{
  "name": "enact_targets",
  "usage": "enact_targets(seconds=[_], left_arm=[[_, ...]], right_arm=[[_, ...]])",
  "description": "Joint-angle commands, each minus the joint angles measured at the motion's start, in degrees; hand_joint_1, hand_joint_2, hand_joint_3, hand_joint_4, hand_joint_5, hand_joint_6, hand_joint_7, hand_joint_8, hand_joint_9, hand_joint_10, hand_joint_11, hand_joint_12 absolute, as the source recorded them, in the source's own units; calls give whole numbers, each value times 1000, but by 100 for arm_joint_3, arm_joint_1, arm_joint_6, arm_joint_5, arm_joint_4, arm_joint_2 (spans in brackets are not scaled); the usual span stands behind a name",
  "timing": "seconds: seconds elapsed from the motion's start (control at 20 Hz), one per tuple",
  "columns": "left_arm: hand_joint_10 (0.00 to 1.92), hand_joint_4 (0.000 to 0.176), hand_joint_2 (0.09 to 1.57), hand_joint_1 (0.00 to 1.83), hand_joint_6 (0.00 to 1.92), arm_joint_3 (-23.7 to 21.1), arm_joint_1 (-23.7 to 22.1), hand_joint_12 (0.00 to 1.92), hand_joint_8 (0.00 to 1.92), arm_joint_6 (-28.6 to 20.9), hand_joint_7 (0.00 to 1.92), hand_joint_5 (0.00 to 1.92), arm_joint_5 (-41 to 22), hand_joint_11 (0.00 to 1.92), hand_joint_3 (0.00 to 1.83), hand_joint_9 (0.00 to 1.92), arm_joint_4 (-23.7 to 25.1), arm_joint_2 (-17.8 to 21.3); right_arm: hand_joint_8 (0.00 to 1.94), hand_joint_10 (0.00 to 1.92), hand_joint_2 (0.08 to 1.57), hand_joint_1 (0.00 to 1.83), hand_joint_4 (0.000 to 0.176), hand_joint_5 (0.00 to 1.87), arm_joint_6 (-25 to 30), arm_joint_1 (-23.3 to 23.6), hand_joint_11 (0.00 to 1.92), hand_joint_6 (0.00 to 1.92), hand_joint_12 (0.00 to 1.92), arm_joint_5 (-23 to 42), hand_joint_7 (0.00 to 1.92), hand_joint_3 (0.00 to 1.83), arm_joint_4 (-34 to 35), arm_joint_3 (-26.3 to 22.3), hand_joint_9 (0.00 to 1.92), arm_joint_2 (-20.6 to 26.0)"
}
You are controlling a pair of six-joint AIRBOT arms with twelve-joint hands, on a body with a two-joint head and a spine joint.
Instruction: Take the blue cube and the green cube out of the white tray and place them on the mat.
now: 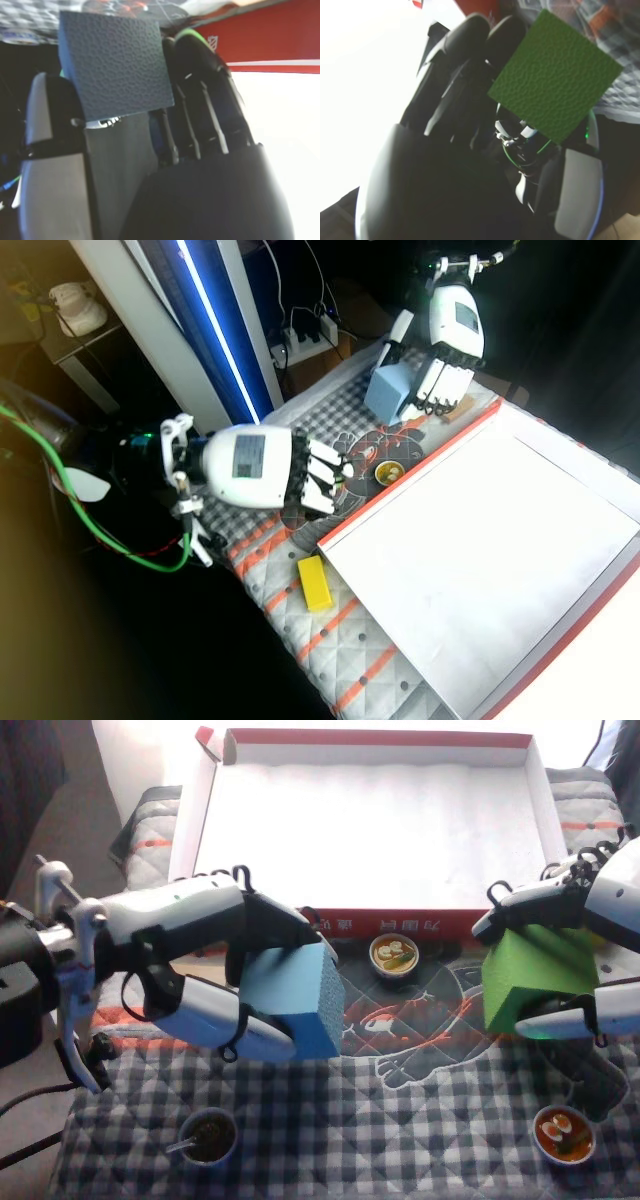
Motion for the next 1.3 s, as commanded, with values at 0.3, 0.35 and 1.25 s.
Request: enact_targets(seconds=[0.3, 0.35, 1.25], left_arm=[[574, 107, 978, 1065, 1, 25, -3, 1394, 115, 198, 534, 568, -748, 0, 0, 365, -330, -52], [319, 145, 973, 1011, 0, 25, -1, 1241, 26, 198, 437, 469, -766, 0, 0, 361, -348, -45], [0, 176, 820, 584, 0, -349, 448, 0, 0, -263, 0, 0, -2376, 0, 0, 0, -974, 553]], right_arm=[[0, 378, 1217, 645, 0, 568, 37, -86, 509, 0, 1412, 851, 954, 0, 304, 0, 878, -18], [0, 293, 1207, 619, 0, 546, 38, -114, 469, 0, 1406, 873, 917, 0, 336, -3, 873, -12], [0, 0, 806, 627, 78, 0, 264, -374, 0, 0, 0, 1353, 0, 0, 478, -109, 0, 161]])
